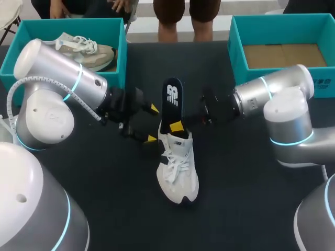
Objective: Take the shoe out of the shoebox, open the shoe tongue, remove and reinsert the insole, then place the shoe into the shoebox
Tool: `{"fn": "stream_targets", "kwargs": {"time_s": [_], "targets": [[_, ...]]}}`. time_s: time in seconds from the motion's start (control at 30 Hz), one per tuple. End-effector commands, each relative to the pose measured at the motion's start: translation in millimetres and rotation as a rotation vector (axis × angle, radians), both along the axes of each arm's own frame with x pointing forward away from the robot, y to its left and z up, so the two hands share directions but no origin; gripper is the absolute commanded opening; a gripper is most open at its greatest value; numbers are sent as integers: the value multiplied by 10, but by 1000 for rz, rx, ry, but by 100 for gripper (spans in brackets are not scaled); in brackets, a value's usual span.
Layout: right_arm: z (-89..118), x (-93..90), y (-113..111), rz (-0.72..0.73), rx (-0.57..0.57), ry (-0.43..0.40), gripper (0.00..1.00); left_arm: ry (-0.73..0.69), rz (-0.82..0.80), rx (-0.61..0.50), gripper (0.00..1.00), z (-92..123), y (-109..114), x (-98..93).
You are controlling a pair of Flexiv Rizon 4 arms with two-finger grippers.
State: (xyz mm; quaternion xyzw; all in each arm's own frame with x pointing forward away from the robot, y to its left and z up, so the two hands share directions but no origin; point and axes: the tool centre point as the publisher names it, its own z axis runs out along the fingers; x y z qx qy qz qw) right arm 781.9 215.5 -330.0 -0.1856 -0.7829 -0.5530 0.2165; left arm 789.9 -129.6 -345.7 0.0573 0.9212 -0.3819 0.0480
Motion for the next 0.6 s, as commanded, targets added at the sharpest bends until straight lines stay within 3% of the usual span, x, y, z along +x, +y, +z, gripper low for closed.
{"fn": "stream_targets", "kwargs": {"time_s": [0.03,0.23,0.3,0.33,0.37,0.6], "targets": [[68,69,-30,10,-19,-8,33,0,1,4,100,0,-12,-1],[5,133,-85,40,-23,24,25,0,1,4,100,0,-12,-1],[-51,135,-87,49,-26,43,16,0,1,4,100,0,-12,-1],[-74,133,-89,53,-25,50,2,0,1,4,100,0,-12,-1],[-110,128,-93,54,-32,65,0,0,1,4,100,0,-12,-1],[-228,25,-101,83,-40,129,0,0,1,4,100,0,-12,-1]]}}
